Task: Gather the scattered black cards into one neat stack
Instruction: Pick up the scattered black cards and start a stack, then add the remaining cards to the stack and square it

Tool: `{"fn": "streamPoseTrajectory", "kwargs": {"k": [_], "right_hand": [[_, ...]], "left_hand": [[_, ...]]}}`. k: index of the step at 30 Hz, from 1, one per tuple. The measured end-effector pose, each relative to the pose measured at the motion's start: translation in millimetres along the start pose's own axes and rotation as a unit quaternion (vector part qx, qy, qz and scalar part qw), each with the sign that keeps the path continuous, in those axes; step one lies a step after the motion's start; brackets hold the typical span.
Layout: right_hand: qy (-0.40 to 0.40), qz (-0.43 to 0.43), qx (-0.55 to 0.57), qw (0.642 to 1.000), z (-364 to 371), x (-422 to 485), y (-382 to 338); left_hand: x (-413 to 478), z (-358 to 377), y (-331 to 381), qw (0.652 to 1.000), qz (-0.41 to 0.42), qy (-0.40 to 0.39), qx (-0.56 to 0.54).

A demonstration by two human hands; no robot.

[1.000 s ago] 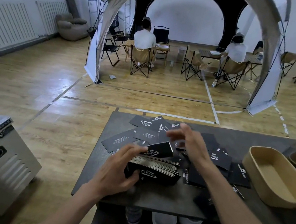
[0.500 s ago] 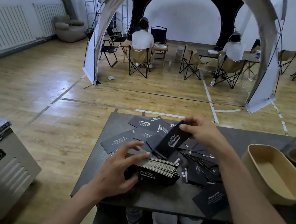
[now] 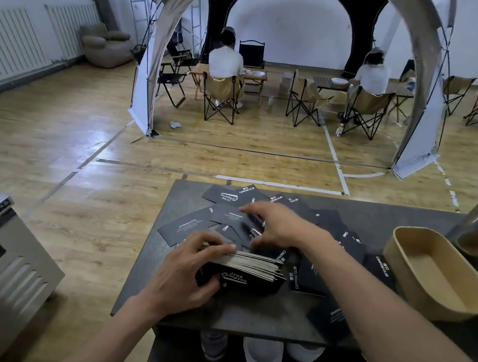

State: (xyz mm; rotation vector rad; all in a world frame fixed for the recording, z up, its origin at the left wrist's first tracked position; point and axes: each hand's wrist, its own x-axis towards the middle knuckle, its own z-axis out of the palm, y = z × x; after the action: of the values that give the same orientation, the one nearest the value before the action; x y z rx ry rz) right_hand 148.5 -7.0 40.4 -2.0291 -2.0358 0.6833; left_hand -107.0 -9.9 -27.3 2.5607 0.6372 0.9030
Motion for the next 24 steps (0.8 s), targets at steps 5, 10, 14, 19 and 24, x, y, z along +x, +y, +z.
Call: {"fn": "streamPoseTrajectory", "kwargs": {"k": [5, 10, 14, 19, 24], "right_hand": [[0.021, -0.008, -0.097, 0.995, -5, 15, -4], [0.109, 0.004, 0.128, 0.986, -47, -11, -2], [0.23, 0.006, 0.419, 0.878, -39, -50, 2], [0.185, 0.024, 0.352, 0.917, 40, -84, 14], [0.123, 0.011, 0.203, 0.971, 50, -90, 26]], "left_hand": [[0, -1, -1, 1.0, -0.004, 0.001, 0.003], [0, -3, 0, 1.0, -0.008, -0.015, 0.003], [1, -4, 2, 0.999, -0.017, -0.005, -0.028], [2, 1, 3, 1.0, -0.022, -0.006, -0.017], [11, 5, 1, 1.0, 0.015, -0.024, 0.0]]}}
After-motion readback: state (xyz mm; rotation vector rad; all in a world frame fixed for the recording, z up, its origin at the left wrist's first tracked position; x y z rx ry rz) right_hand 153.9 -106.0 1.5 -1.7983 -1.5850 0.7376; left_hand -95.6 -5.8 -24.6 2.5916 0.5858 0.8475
